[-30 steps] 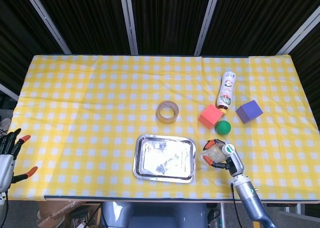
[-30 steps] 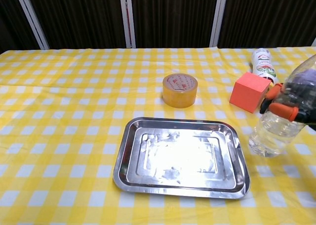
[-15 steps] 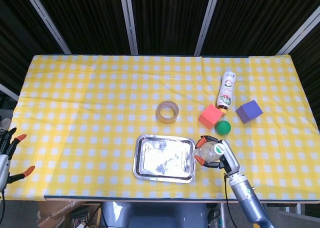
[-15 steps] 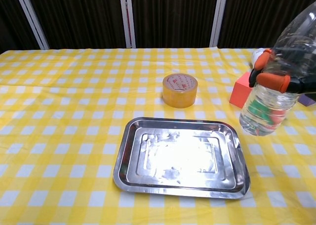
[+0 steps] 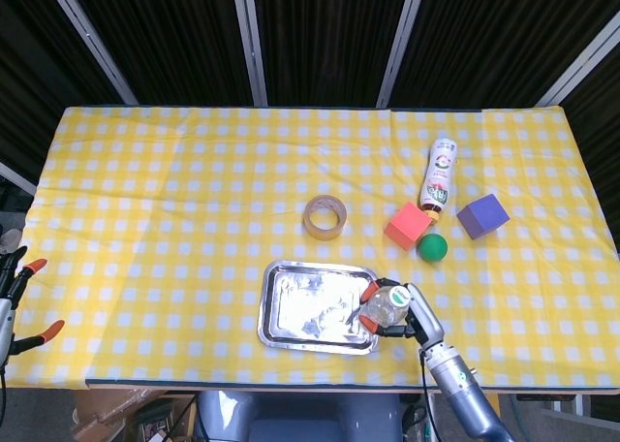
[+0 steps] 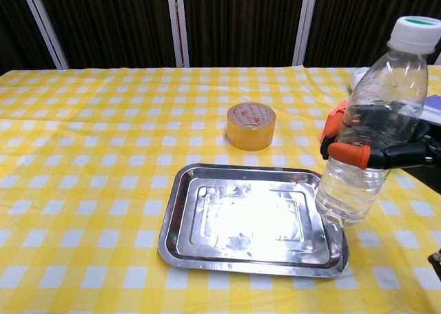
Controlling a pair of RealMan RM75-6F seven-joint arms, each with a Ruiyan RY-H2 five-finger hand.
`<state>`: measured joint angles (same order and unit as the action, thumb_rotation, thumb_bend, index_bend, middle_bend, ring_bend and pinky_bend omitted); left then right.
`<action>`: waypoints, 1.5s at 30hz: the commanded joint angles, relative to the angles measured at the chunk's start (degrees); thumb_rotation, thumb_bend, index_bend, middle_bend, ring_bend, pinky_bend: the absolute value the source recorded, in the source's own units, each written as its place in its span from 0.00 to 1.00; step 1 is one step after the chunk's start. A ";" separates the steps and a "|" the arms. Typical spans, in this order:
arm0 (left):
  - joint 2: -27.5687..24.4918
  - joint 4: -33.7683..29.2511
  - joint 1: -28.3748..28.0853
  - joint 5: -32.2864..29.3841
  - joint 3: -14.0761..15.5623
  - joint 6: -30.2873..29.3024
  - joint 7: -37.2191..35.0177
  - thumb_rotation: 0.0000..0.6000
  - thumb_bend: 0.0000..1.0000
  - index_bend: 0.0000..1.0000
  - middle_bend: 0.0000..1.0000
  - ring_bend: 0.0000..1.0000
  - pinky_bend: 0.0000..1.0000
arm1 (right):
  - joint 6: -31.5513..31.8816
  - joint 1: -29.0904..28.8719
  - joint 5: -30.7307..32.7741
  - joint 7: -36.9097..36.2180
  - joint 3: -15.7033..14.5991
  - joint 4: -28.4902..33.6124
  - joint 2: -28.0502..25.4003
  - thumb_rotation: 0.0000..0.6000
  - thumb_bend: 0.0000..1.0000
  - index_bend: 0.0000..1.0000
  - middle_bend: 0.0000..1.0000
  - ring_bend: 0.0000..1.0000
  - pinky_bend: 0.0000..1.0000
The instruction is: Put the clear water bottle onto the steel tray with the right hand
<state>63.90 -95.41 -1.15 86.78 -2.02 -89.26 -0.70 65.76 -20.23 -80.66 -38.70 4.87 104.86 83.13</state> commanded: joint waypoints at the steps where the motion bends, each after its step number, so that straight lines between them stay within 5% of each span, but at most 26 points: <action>1: 0.00 0.00 -0.04 -0.06 -0.02 0.08 0.00 1.00 0.18 0.16 0.00 0.00 0.00 | -0.13 -0.86 0.49 2.43 1.66 2.49 -1.27 1.00 0.45 0.73 0.57 0.42 0.20; 10: -0.39 -0.23 0.19 -0.06 -0.08 -0.30 -0.66 1.00 0.18 0.16 0.00 0.00 0.00 | -2.13 -4.62 9.61 16.26 9.71 18.80 -12.98 1.00 0.48 0.73 0.57 0.42 0.20; 21: -0.58 -0.31 0.31 -0.12 -0.17 -0.50 -0.90 1.00 0.18 0.16 0.00 0.00 0.00 | -3.46 -9.49 26.54 25.25 18.46 30.13 -25.30 1.00 0.76 0.76 0.60 0.43 0.20; 30: -0.46 -0.41 0.37 0.07 -0.06 -0.57 -0.44 1.00 0.18 0.16 0.00 0.00 0.00 | -7.25 -7.73 29.93 19.82 14.37 26.95 -23.91 1.00 0.78 0.76 0.60 0.43 0.20; 45: -0.31 -0.34 0.34 -0.34 -0.21 -0.37 -0.08 1.00 0.18 0.16 0.00 0.00 0.00 | -10.92 -0.01 12.42 -1.05 6.80 9.01 -11.83 1.00 0.78 0.76 0.60 0.43 0.20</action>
<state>63.59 -95.76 -0.81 86.46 -2.21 -89.64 -0.78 54.80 -21.69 -65.56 -37.54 12.86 116.19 69.55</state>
